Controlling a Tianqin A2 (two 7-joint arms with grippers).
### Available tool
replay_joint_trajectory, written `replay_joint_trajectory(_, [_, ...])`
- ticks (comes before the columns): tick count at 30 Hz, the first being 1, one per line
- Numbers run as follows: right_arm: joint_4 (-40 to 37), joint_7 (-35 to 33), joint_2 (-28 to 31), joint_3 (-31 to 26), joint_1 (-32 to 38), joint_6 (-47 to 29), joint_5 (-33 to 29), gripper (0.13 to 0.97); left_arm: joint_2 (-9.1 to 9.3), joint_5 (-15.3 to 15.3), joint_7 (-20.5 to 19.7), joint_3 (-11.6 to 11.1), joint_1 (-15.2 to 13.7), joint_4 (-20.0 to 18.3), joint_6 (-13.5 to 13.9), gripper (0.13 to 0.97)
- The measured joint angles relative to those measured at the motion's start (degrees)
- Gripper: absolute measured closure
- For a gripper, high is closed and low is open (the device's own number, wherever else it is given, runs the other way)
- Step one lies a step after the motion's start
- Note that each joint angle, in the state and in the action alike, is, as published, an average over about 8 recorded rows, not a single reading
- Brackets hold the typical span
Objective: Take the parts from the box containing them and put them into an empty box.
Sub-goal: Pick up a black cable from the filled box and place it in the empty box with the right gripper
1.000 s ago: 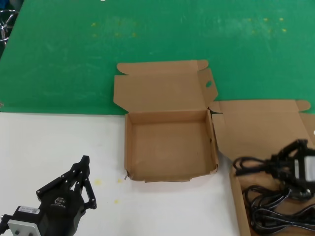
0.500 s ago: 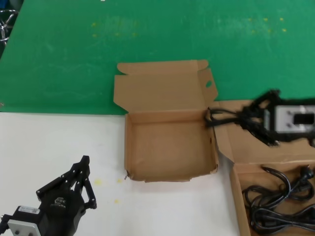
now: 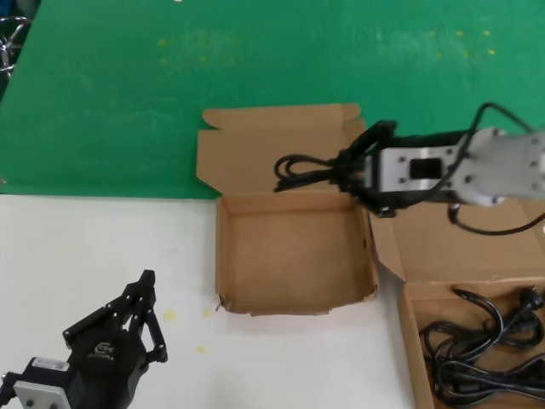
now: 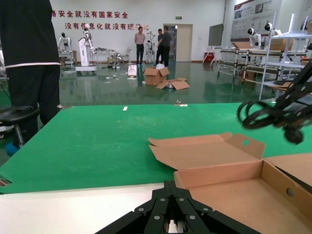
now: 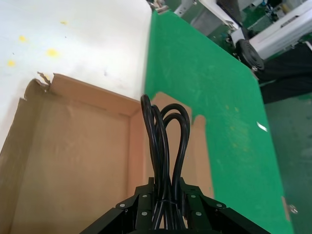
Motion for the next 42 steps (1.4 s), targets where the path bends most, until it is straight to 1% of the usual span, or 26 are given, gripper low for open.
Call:
replay_joint_trajectory(12, [-14.94, -6.68, -8.1, -3.38, 1.65, 5.44, 0.52, 0.86, 0.0, 0.0, 0.0, 0.0, 0.0, 0.0, 0.0, 0.965])
replay_joint_trajectory(19, [-22.6, -10.13, -11.58, -4.55, 2.93, 8.44, 0.95, 0.86, 0.0, 0.0, 0.0, 0.0, 0.0, 0.0, 0.0, 0.965])
replay_joint_trajectory(27, [-29.46, -14.06, -14.36, -5.22, 4.03, 11.51, 1.97, 0.86, 0.0, 0.0, 0.0, 0.0, 0.0, 0.0, 0.0, 0.965])
replay_joint_trajectory(34, [-32.7, -16.77, -15.22, -5.68, 4.21, 13.32, 2.56, 0.855, 0.0, 0.0, 0.0, 0.0, 0.0, 0.0, 0.0, 0.965])
replay_joint_trajectory(42, [-31.72, -16.81, -14.78, -6.18, 3.28, 13.54, 2.63, 0.817, 0.0, 0.0, 0.0, 0.0, 0.0, 0.0, 0.0, 0.965])
